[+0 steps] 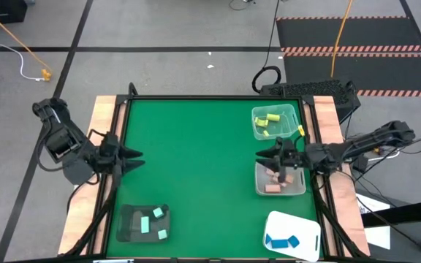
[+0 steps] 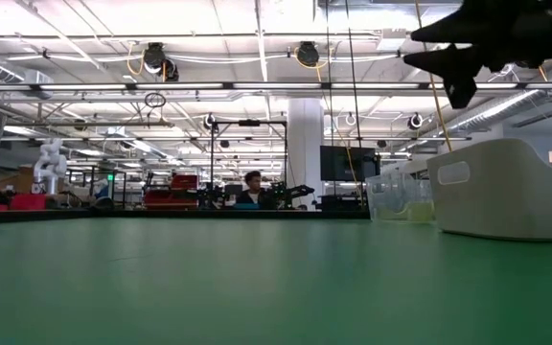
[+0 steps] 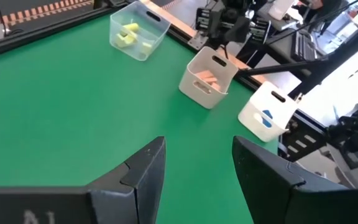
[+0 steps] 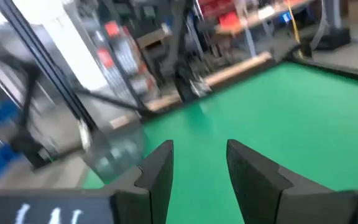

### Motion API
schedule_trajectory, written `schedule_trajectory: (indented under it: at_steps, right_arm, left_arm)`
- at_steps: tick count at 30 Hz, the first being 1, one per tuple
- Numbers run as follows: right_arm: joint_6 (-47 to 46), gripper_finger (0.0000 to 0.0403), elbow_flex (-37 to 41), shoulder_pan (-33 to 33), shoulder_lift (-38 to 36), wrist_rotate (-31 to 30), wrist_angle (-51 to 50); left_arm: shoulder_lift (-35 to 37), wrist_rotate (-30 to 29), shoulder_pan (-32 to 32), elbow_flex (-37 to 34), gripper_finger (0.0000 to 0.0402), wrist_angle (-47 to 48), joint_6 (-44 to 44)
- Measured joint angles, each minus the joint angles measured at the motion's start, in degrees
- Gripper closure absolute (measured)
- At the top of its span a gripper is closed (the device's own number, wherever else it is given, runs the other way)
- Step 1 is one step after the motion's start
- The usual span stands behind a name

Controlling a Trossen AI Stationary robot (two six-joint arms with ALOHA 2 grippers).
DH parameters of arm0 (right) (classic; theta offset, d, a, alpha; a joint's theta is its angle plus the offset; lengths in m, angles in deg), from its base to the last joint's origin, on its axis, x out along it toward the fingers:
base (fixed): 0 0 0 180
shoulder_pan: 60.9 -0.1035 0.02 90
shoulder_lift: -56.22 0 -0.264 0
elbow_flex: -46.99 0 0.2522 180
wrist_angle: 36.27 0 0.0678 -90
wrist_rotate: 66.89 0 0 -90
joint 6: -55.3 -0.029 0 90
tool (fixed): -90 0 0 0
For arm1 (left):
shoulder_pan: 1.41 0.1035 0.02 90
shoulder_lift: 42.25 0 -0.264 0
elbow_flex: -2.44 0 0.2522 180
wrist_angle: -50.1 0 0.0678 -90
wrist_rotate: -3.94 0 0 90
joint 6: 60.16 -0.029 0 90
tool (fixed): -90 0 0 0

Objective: Sort & place blocks by color
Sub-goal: Return to Home Position

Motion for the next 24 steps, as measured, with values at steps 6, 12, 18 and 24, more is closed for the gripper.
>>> schedule_trajectory:
  at_steps: [6, 12, 18, 24]
  right_arm:
    - [-2.3, 0.0264, 11.9, 1.7, -1.0, 0.6, 20.9]
    - [-2.8, 0.0264, 16.1, 2.8, -1.0, -0.8, 26.3]
    - [2.0, 0.0264, 16.2, 4.1, -0.8, -2.8, 25.3]
    - [3.5, 0.0264, 16.2, 4.3, -0.8, -5.5, 24.4]
  left_arm:
    - [0.0, 0.0, 0.1, 0.0, 0.0215, 0.1, 0.1]
    - [0.0, 0.0, 0.1, 0.0, 0.0215, 0.2, 1.0]
    - [-0.1, -0.1, 0.2, 0.0, 0.0215, 0.1, 1.5]
    - [-0.1, -0.3, 0.2, 0.0, 0.0215, 0.1, 2.9]
